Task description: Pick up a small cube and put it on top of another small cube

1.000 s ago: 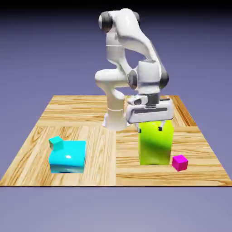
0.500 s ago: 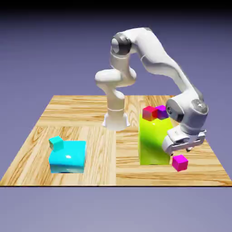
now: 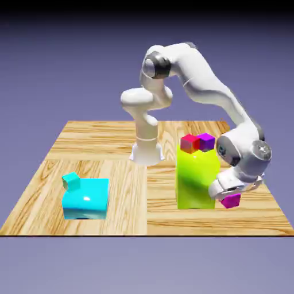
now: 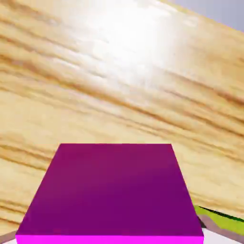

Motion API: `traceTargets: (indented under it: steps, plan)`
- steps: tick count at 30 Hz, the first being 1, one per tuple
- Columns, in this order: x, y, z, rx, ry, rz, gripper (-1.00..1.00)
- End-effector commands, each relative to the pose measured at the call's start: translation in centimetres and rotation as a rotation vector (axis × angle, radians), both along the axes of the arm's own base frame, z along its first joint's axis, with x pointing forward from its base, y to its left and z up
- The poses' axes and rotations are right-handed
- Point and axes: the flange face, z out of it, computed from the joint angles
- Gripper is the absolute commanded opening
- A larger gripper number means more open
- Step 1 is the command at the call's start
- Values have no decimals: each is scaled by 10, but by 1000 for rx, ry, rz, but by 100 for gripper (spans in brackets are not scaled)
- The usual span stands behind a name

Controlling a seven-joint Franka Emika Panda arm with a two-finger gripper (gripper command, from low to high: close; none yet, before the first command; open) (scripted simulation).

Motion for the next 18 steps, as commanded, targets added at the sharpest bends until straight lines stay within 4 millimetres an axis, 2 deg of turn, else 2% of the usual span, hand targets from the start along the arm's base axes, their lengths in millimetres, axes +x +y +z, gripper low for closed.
traceTargets:
  steps: [1, 4, 7, 10, 12, 14, 15, 17, 18]
  plan:
    - [11, -36, 7, -8, -4, -14, -100]
    - [30, -146, 31, -21, -7, -64, -100]
    - [27, -257, 56, -25, -2, -121, -100]
    - [1, -363, 83, -18, 5, -183, -100]
    - [-27, -429, 100, -6, 11, -226, -100]
    - [-65, -490, 117, 12, 14, -271, -100]
    - [-86, -519, 125, 23, 15, -294, -100]
    - [-91, -524, 127, 25, 15, -298, -100]
    - [-95, -524, 110, 25, 16, -297, -100]
